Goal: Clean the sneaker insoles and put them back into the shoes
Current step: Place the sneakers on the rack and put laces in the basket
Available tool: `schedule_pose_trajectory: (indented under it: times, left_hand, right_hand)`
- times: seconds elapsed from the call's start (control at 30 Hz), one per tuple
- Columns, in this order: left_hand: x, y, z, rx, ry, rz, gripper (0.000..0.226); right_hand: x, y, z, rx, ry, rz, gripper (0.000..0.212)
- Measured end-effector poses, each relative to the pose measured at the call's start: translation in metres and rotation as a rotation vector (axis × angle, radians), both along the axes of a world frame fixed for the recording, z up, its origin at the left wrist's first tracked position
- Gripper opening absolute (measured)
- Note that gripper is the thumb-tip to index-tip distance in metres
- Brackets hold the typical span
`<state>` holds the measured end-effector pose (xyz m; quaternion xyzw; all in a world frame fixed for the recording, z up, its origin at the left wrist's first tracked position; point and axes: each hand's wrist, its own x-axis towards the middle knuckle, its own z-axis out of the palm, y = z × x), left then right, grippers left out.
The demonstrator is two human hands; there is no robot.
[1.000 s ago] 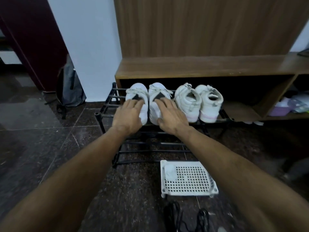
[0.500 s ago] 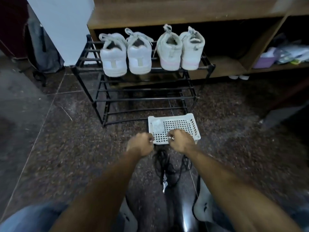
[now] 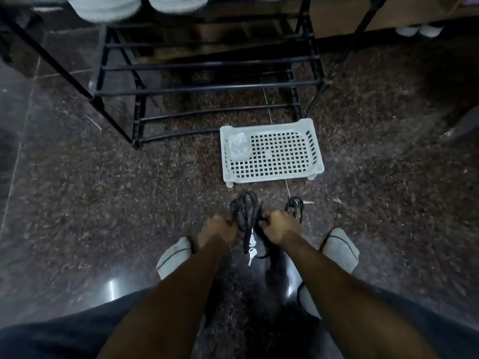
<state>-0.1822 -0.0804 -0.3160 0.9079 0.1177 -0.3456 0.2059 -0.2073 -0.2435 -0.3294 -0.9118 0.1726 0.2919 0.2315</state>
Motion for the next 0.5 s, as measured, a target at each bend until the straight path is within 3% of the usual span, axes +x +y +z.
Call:
schedule_pose_trajectory:
  times: [0.13,0.27,0.37,0.5]
  left_hand:
    - [0.008,-0.007,-0.028,0.008,0.055,-0.011,0.045]
    - [0.014,-0.018,-0.040,0.014,0.034,0.047,0.030]
    - [0.017,-0.016,-0.043,-0.029,0.027,0.107,0.018]
    - [0.024,-0.005,-0.029,-0.191,-0.061,0.291,0.019]
  right_hand:
    - [0.019,0.012,-0.015,-0.018,-0.074,-0.004,0.024]
    - [0.038,0.024,-0.031,-0.001,-0.075,-0.030,0.031]
    - [0.046,0.030,-0.033,0.020,-0.023,-0.038,0.019]
    - [0.047,0.026,-0.020,0.293,-0.032,-0.312,0.011]
